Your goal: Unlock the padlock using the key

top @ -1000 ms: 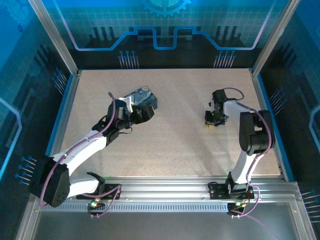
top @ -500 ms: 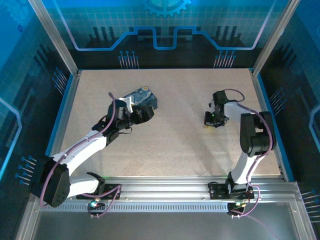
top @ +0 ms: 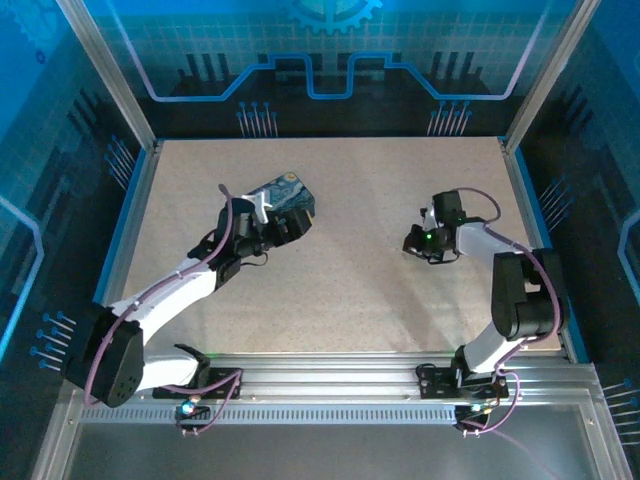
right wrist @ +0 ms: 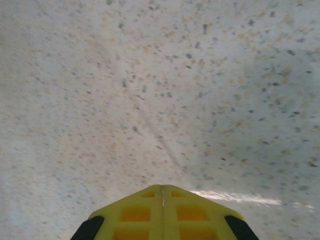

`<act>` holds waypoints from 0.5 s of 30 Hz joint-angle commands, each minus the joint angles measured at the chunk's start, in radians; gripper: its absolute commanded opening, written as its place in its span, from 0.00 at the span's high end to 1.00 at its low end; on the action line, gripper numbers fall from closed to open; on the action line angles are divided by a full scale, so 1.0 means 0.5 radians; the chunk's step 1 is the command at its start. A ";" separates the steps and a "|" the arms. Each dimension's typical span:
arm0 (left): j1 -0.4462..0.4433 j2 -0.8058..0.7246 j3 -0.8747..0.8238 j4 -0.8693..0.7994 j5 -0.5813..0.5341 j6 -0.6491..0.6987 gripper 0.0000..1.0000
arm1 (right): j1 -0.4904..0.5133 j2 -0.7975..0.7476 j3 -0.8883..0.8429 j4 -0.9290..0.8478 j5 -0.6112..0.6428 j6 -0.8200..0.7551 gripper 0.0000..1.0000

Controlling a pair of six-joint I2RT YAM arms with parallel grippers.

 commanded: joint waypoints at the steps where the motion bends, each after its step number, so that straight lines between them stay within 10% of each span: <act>1: -0.014 0.056 -0.007 0.139 0.147 -0.147 0.01 | -0.013 -0.106 -0.113 0.182 -0.213 0.201 1.00; 15: -0.067 0.269 -0.079 0.640 0.347 -0.717 0.02 | 0.213 -0.480 -0.214 0.371 -0.265 0.479 1.00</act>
